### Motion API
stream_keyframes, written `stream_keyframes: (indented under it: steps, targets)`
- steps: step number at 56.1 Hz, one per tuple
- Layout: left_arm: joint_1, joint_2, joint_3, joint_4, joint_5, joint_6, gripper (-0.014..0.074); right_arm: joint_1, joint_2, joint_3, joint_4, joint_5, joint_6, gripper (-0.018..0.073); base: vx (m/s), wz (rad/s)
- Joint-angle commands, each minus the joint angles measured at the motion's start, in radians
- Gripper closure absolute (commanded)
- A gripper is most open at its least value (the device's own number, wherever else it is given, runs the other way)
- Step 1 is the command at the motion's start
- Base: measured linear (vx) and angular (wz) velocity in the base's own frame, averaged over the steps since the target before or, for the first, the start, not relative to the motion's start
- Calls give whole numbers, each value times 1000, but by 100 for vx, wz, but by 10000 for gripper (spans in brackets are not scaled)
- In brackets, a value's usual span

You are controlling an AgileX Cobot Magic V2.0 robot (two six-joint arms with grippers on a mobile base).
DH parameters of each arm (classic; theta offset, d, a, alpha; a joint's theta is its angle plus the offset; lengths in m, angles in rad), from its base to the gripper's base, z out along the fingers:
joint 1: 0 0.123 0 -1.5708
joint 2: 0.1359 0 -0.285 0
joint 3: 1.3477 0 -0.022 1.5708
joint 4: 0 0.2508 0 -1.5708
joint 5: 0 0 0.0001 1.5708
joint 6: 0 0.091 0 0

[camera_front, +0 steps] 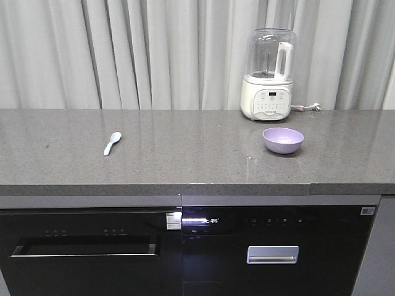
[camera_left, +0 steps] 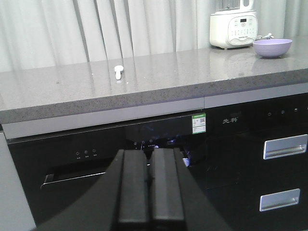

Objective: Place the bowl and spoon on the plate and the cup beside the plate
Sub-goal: 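Drive the base along the counter toward the lavender bowl and spoon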

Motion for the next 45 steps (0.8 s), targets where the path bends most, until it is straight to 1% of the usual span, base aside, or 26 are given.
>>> stream_keyframes:
  steps: [1, 21, 45]
  targets:
    - [-1, -16, -26, -3, -82, -1, 594, -6, -4, 3, -6, -83, -4, 567, 0, -1]
    - [-1, -16, -26, -3, -82, -1, 594, -6, -4, 3, -6, -83, -4, 567, 2, -7]
    - [-1, -16, -26, -3, -82, -1, 594, -6, -4, 3, -6, -83, -4, 567, 6, -22]
